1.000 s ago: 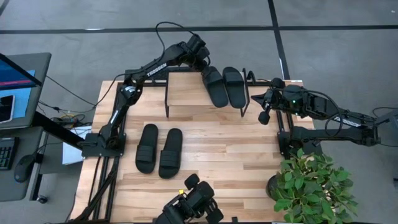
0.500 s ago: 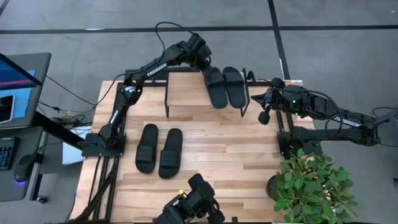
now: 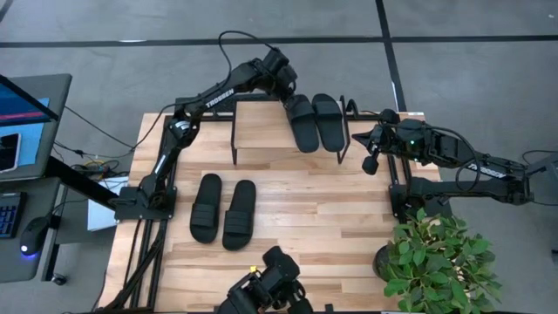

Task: Pick and place slides into the shelf
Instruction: Put the right black slide on the shelf

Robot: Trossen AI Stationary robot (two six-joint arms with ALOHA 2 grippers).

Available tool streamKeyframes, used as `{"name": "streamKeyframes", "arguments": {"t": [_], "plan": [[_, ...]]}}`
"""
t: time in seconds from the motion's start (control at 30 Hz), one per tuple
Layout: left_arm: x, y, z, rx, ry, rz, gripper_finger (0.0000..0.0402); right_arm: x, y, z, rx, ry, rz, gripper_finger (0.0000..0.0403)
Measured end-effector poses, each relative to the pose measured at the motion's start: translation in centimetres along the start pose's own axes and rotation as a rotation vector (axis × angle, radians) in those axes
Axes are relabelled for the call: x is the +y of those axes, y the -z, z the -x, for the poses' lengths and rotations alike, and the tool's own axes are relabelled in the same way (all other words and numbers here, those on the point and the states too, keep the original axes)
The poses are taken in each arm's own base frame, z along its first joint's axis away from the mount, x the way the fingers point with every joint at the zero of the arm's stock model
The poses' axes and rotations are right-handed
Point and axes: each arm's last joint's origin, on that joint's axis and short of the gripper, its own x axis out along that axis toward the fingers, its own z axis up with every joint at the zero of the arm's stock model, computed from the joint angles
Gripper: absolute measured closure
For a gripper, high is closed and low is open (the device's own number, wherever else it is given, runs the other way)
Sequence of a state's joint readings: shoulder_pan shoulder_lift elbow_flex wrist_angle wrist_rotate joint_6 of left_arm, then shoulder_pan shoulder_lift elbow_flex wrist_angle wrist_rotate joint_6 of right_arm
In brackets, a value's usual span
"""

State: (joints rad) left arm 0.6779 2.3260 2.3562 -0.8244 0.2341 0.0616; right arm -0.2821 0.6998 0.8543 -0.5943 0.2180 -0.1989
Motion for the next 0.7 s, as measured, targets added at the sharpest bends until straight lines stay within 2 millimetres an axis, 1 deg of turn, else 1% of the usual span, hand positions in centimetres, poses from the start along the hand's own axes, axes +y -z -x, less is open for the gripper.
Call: {"name": "streamKeyframes", "arguments": {"t": [0.17, 0.27, 0.43, 0.7], "plan": [[0.2, 1.3, 0.3, 0.145, -0.142, 0.022, 0.0401, 0.0, 0.0, 0.0, 0.003, -0.001, 0.001, 0.0403], [0.2, 1.7, 0.6, 0.196, -0.169, 0.025, 0.0401, 0.0, 0.0, 0.0, 0.004, -0.001, 0.001, 0.0403], [-0.4, 1.6, 0.5, 0.196, -0.171, 0.014, 0.0401, 0.0, 0.0, 0.0, 0.003, -0.001, 0.002, 0.0403], [-1.4, 1.0, -0.3, 0.125, -0.158, -0.051, 0.0401, 0.0, 0.0, 0.0, 0.003, -0.001, 0.002, 0.0403]]}}
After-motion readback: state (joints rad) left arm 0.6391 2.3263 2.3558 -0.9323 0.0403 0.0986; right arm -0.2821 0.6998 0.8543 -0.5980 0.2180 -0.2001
